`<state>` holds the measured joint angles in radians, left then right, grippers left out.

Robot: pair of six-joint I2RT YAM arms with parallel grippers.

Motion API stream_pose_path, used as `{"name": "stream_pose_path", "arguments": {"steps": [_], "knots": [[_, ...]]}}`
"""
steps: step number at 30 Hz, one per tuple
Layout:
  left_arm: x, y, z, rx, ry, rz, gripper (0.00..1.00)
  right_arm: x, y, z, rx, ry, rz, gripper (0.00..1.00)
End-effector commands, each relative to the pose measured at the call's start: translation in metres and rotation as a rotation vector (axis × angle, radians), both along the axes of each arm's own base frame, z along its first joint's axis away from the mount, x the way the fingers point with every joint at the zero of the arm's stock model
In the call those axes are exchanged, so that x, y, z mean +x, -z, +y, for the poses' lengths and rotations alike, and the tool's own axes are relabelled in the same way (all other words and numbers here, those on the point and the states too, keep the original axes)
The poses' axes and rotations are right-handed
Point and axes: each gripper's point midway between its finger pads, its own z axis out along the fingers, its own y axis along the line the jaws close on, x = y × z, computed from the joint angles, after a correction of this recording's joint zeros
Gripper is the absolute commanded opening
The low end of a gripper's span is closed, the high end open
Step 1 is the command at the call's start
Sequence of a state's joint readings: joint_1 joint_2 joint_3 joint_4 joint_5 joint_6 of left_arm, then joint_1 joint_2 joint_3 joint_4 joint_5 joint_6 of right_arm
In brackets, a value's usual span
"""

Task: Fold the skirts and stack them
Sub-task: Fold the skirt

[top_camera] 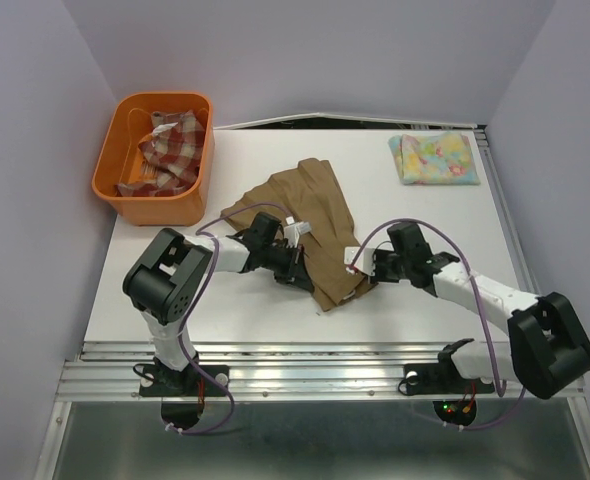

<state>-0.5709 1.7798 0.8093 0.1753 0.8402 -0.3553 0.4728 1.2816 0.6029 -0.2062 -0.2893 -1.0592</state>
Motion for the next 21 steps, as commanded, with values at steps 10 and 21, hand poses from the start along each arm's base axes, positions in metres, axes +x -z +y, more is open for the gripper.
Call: {"name": "stream_pose_path", "arguments": {"steps": [10,21], "knots": [[0.015,-0.015,-0.001,-0.045,-0.098,-0.036,0.0,-0.052,-0.01,-0.004,-0.016,-0.053,0.193,0.01],[0.015,-0.054,-0.001,-0.083,0.042,-0.191,0.24,-0.056,-0.001,0.014,0.021,0.01,0.233,0.24]]}}
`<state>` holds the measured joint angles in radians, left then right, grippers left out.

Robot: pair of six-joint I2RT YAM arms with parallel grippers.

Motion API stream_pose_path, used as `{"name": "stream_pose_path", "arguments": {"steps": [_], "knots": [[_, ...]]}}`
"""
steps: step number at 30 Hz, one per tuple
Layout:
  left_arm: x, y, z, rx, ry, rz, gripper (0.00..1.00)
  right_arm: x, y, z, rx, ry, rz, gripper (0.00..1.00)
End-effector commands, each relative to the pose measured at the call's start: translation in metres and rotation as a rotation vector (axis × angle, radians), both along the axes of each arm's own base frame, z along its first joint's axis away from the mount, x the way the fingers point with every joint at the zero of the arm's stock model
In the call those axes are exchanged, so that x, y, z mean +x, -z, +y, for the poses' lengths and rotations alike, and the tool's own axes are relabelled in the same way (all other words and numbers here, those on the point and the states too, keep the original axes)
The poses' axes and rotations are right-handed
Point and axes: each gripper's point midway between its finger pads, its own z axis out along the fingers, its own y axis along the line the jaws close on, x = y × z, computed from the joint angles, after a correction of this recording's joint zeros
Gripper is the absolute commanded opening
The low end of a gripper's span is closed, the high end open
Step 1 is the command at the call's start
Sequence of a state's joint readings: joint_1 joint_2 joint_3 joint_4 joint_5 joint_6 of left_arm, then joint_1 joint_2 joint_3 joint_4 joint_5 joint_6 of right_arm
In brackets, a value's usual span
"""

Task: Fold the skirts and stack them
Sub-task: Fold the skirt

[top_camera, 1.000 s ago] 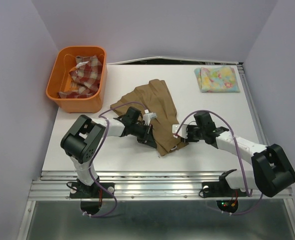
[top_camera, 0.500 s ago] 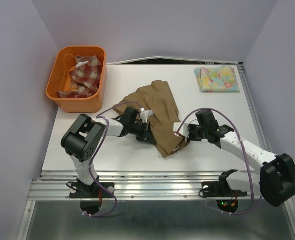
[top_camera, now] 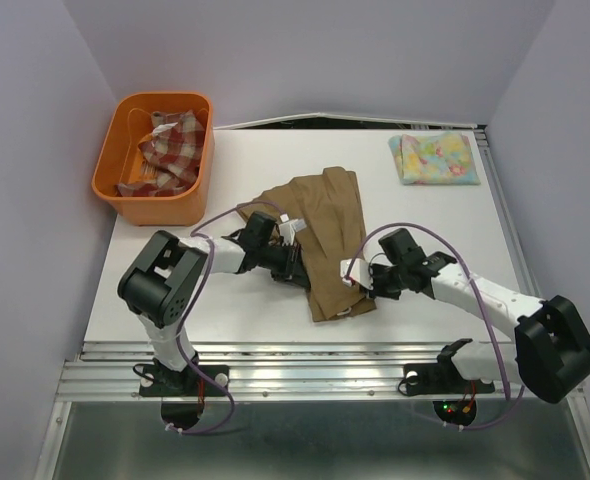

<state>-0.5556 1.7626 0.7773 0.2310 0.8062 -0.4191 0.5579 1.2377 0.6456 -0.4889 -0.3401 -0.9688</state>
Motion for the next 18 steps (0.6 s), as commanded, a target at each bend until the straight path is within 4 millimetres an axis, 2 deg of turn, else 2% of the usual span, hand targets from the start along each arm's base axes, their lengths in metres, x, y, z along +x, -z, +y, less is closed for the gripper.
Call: {"name": "stream_pose_path", "arguments": {"steps": [1,2,3,4,5,6,7,8,10,11,12,13,14,16,18], "knots": [[0.005,-0.061,-0.001,-0.074,0.141,-0.244,0.32,0.009,-0.01,0.009,0.045,0.067,-0.016,0.27],[0.005,-0.085,0.001,-0.09,0.165,-0.335,0.45,0.013,-0.014,0.008,0.045,0.08,-0.034,0.28],[0.006,-0.093,0.004,-0.085,0.211,-0.431,0.49,0.014,-0.017,0.008,0.049,0.086,-0.041,0.28],[0.003,-0.093,0.013,-0.037,0.215,-0.442,0.53,0.016,-0.022,0.009,0.058,0.096,-0.048,0.3],[0.004,-0.114,0.014,-0.038,0.227,-0.531,0.53,0.015,-0.032,0.012,0.087,0.092,-0.056,0.33],[0.005,-0.119,0.017,-0.016,0.261,-0.606,0.53,0.013,-0.039,0.015,0.108,0.088,-0.053,0.37],[0.004,-0.125,0.021,0.025,0.263,-0.658,0.54,0.009,-0.055,0.021,0.156,0.078,-0.049,0.56],[0.001,-0.127,0.021,0.045,0.29,-0.7,0.54,0.006,-0.064,0.023,0.176,0.081,-0.044,0.67],[0.0,-0.121,0.028,0.143,0.384,-0.849,0.57,0.005,-0.08,0.024,0.212,0.139,-0.029,0.8],[-0.015,-0.118,0.024,0.156,0.464,-0.914,0.62,0.013,-0.097,0.024,0.224,0.161,-0.065,0.82],[-0.02,-0.115,0.025,0.186,0.515,-0.978,0.63,0.016,-0.103,0.022,0.223,0.182,-0.077,0.83],[-0.015,-0.109,0.031,0.262,0.536,-1.05,0.66,0.016,-0.107,0.019,0.214,0.213,-0.072,0.84],[-0.019,-0.105,0.036,0.29,0.609,-1.144,0.75,0.024,-0.113,0.014,0.197,0.254,-0.104,0.84],[-0.024,-0.103,0.034,0.335,0.702,-1.284,0.99,0.029,-0.115,0.01,0.189,0.303,-0.111,0.85],[-0.027,-0.11,0.028,0.348,0.741,-1.376,0.99,0.032,-0.111,0.012,0.196,0.336,-0.072,0.84]]}}
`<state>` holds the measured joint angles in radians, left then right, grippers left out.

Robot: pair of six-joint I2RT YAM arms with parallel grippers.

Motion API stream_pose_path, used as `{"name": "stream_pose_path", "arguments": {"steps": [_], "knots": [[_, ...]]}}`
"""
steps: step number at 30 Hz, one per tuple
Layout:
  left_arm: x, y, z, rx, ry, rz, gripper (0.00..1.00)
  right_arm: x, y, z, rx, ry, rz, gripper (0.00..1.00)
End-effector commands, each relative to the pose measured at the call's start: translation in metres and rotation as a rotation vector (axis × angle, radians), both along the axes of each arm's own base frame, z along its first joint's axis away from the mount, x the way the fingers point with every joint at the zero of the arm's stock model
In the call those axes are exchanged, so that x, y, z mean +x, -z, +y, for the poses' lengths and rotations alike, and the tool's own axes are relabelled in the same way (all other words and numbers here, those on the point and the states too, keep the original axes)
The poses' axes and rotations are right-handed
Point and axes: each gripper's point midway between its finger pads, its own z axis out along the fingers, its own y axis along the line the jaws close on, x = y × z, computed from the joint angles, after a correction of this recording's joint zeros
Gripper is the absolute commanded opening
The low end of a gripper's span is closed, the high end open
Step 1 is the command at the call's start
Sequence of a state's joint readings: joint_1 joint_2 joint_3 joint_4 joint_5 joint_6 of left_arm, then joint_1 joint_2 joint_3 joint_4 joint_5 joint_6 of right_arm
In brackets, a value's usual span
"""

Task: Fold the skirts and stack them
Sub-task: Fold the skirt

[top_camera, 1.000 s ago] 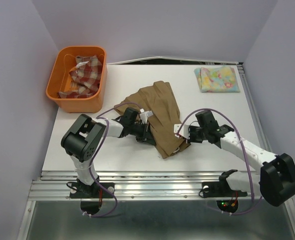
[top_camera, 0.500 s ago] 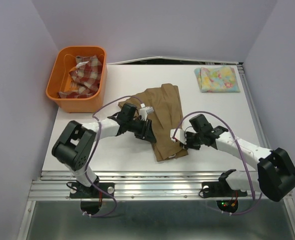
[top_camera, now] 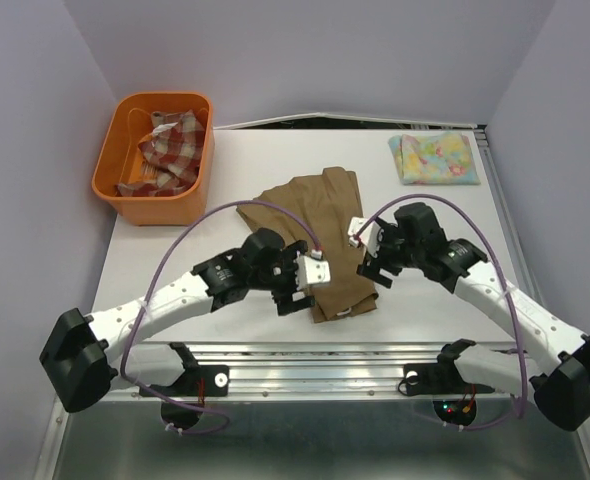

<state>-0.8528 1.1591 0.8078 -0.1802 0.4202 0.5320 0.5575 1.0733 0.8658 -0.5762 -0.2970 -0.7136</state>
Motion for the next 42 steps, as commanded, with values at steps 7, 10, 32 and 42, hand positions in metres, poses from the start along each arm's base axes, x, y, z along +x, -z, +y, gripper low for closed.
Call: {"name": "stream_pose_path", "arguments": {"steps": [7,10,32,42], "knots": [[-0.004,0.021,-0.001,0.3,0.318,-0.602,0.99,0.047,0.003,0.025,0.142,0.223,0.313,0.76],[-0.019,0.035,-0.006,0.334,0.43,-0.71,0.99,0.069,0.003,0.039,0.213,0.231,0.413,0.74],[-0.038,0.11,-0.05,0.407,0.435,-0.904,0.82,0.071,0.125,0.056,0.154,0.265,0.75,0.64],[-0.022,0.03,-0.058,0.163,0.158,-0.78,0.11,0.03,0.143,0.04,0.12,0.275,0.817,0.6]]}}
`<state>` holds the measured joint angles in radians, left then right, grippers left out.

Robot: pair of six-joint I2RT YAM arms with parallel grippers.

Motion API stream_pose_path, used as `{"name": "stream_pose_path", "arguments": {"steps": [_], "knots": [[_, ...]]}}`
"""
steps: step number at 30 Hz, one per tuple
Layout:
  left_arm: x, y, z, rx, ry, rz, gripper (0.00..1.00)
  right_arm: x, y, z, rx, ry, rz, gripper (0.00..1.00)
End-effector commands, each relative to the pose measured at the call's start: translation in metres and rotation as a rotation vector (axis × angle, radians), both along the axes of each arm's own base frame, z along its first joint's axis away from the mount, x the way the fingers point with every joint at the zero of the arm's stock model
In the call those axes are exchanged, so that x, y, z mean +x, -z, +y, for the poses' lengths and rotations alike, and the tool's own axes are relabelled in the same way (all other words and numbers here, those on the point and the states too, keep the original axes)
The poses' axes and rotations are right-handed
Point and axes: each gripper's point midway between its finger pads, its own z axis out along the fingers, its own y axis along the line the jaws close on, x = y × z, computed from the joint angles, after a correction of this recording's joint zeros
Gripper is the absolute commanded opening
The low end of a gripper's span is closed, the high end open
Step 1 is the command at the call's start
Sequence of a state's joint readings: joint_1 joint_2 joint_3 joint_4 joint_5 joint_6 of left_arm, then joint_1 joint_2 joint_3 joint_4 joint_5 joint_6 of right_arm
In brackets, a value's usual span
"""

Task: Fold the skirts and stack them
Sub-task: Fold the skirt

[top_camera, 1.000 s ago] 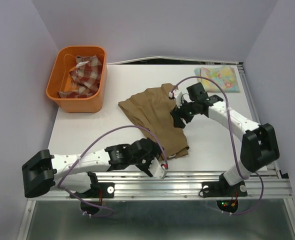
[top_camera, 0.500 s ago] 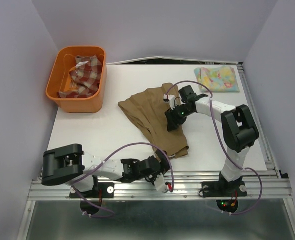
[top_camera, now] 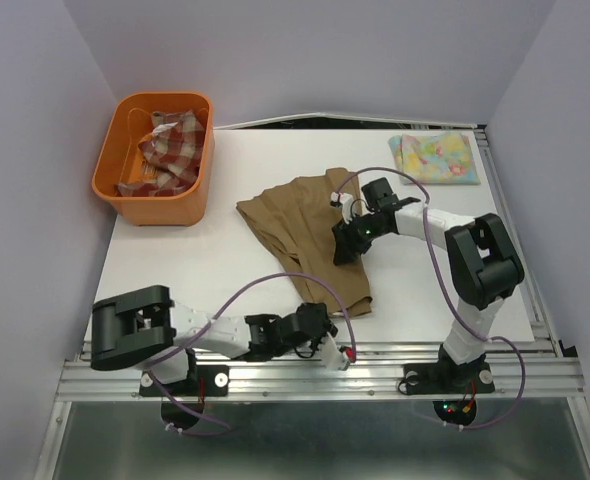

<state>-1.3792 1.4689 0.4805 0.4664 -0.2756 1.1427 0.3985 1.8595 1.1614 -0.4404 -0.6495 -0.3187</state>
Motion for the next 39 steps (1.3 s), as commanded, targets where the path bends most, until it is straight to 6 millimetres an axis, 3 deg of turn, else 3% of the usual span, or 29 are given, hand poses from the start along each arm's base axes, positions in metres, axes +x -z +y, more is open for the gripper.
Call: {"name": "stream_pose_path", "arguments": {"steps": [1,2,4,5,10,13,17,18,20,21,22,28,29,30,32,33,36,39], "knots": [[0.005,-0.07,-0.014,-0.249,-0.09,0.096,0.08,-0.047,0.028,-0.018,-0.065,-0.002,0.144,0.59],[0.005,-0.093,-0.017,-0.329,-0.112,0.138,0.03,-0.049,0.023,-0.018,-0.056,-0.003,0.135,0.59],[0.004,-0.104,-0.015,-0.355,-0.127,0.211,0.0,-0.058,0.017,-0.02,-0.048,-0.006,0.131,0.58],[0.004,-0.123,-0.018,-0.416,-0.14,0.256,0.0,-0.061,0.015,-0.021,-0.041,-0.012,0.13,0.58],[0.002,-0.139,-0.017,-0.445,-0.143,0.419,0.0,-0.074,-0.009,-0.022,-0.015,-0.036,0.125,0.57],[0.001,-0.146,-0.018,-0.464,-0.131,0.539,0.0,-0.07,-0.035,-0.019,0.013,-0.031,0.088,0.61],[-0.002,-0.153,-0.019,-0.467,-0.094,0.617,0.0,-0.025,-0.074,-0.021,0.014,0.046,-0.07,0.66],[-0.004,-0.158,-0.02,-0.472,-0.075,0.619,0.0,-0.001,-0.096,-0.018,0.032,0.07,-0.137,0.67],[-0.015,-0.154,-0.017,-0.441,-0.038,0.654,0.0,0.028,-0.106,-0.016,0.049,0.096,-0.165,0.67],[-0.022,-0.155,-0.016,-0.431,-0.008,0.673,0.0,0.048,-0.128,-0.008,0.076,0.091,-0.223,0.68],[-0.025,-0.156,-0.016,-0.429,0.005,0.678,0.0,0.059,-0.12,-0.003,0.077,0.094,-0.203,0.67],[-0.043,-0.159,-0.01,-0.408,0.07,0.729,0.0,0.124,-0.13,0.03,0.177,0.109,-0.262,0.69],[-0.045,-0.161,-0.009,-0.414,0.08,0.734,0.0,0.131,-0.126,0.033,0.182,0.11,-0.258,0.69],[-0.046,-0.161,-0.008,-0.414,0.08,0.739,0.0,0.138,-0.105,0.037,0.174,0.109,-0.223,0.69],[-0.05,-0.164,-0.008,-0.424,0.089,0.754,0.0,0.15,-0.1,0.045,0.198,0.107,-0.217,0.69],[-0.049,-0.164,-0.008,-0.428,0.08,0.759,0.0,0.151,-0.082,0.048,0.201,0.097,-0.178,0.68],[-0.043,-0.17,-0.009,-0.453,0.045,0.796,0.0,0.146,-0.057,0.05,0.199,0.081,-0.126,0.66],[-0.028,-0.181,-0.01,-0.506,-0.011,0.837,0.0,0.118,-0.028,0.054,0.188,0.033,-0.058,0.64]]}}
